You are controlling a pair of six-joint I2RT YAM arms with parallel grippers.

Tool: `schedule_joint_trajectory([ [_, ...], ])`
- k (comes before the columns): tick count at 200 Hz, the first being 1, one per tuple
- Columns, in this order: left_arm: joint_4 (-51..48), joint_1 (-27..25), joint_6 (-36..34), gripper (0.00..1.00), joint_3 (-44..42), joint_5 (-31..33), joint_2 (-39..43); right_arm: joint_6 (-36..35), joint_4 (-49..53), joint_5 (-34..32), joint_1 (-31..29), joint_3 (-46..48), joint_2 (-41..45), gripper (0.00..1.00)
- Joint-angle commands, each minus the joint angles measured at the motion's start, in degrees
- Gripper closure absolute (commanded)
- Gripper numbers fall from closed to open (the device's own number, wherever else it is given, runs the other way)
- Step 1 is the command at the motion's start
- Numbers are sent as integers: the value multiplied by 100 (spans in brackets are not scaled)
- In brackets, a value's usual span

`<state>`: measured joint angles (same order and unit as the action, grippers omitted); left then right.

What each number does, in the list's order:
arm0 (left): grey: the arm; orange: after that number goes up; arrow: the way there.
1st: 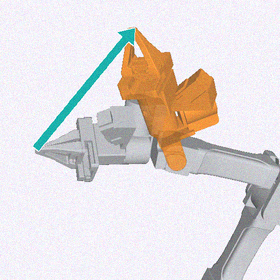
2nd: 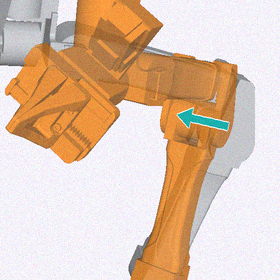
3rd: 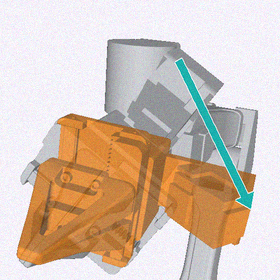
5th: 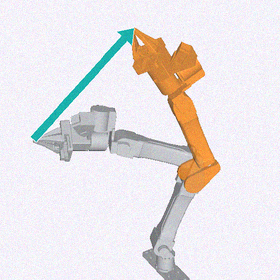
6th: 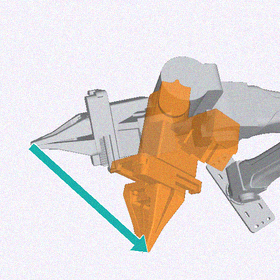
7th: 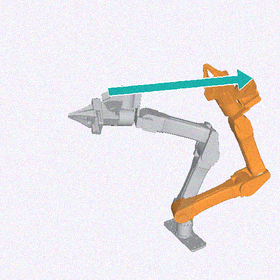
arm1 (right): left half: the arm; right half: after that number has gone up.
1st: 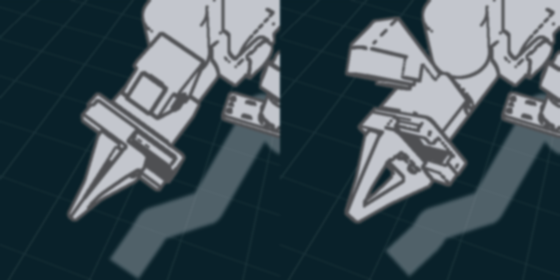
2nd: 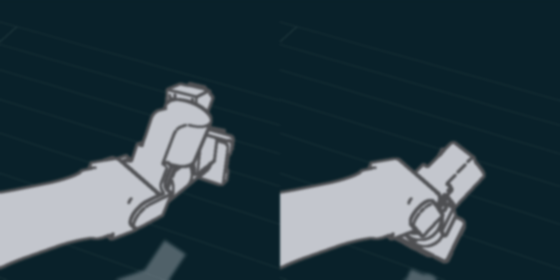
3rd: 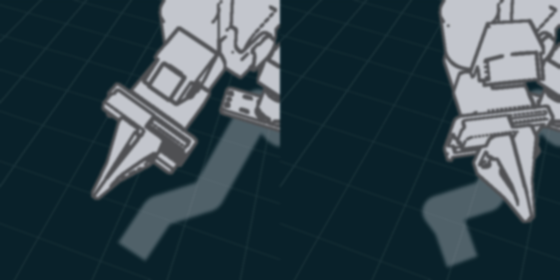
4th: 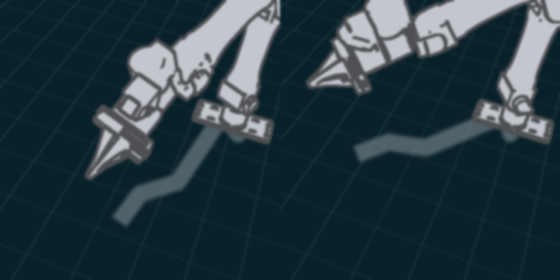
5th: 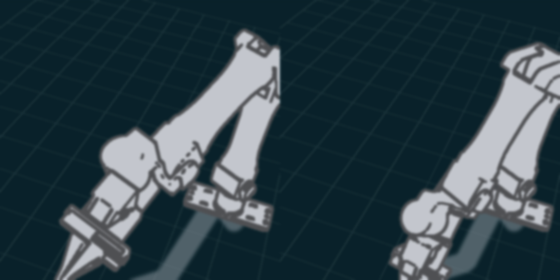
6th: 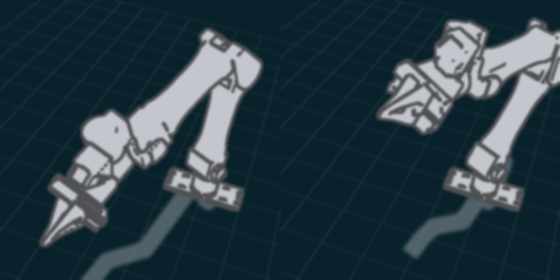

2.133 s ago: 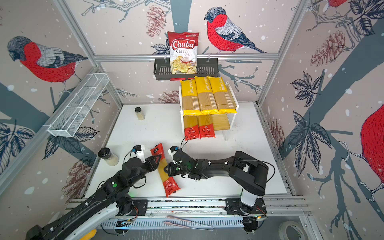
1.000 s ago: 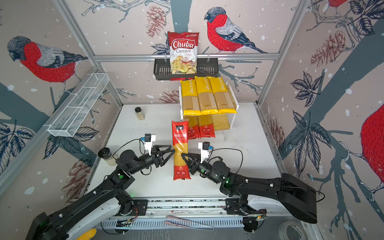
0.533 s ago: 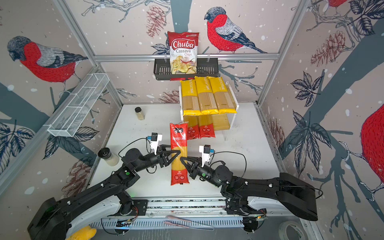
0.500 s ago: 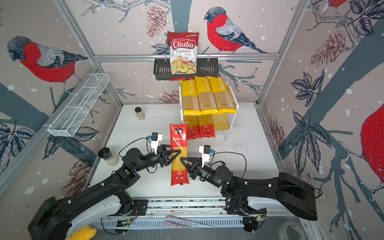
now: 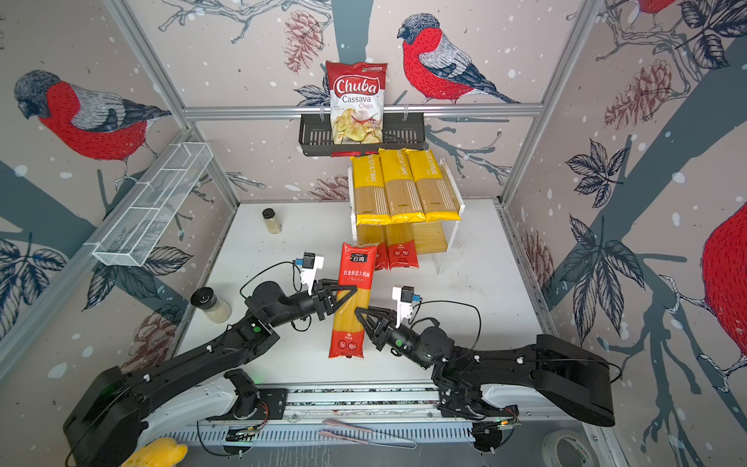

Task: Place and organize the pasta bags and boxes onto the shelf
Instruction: 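Carry the upright pack toward the lower shelf with both grippers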

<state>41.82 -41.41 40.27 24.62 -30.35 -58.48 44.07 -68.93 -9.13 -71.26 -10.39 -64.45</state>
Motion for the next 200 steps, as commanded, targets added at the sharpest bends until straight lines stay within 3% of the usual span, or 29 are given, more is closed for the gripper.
schedule_joint_trajectory([
  [1, 324, -34, 28, 79, -5, 19, -47, 84, -642, -107, -28, 87, 86, 72],
  [76, 431, -230, 739, 87, 421, 407, -896, 400, -147, -814, 40, 399, 248, 55],
  [116, 301, -404, 635, 89, 845, 556, -1297, 578, 186, -1175, 84, 532, 500, 48],
  [147, 71, -438, 591, 90, 1252, 692, -1639, 772, 624, -1379, 230, 638, 866, 45],
  [200, 242, -434, 1100, 91, 1824, 690, -2243, 1365, 1774, -1386, 654, 837, 1747, 38],
])
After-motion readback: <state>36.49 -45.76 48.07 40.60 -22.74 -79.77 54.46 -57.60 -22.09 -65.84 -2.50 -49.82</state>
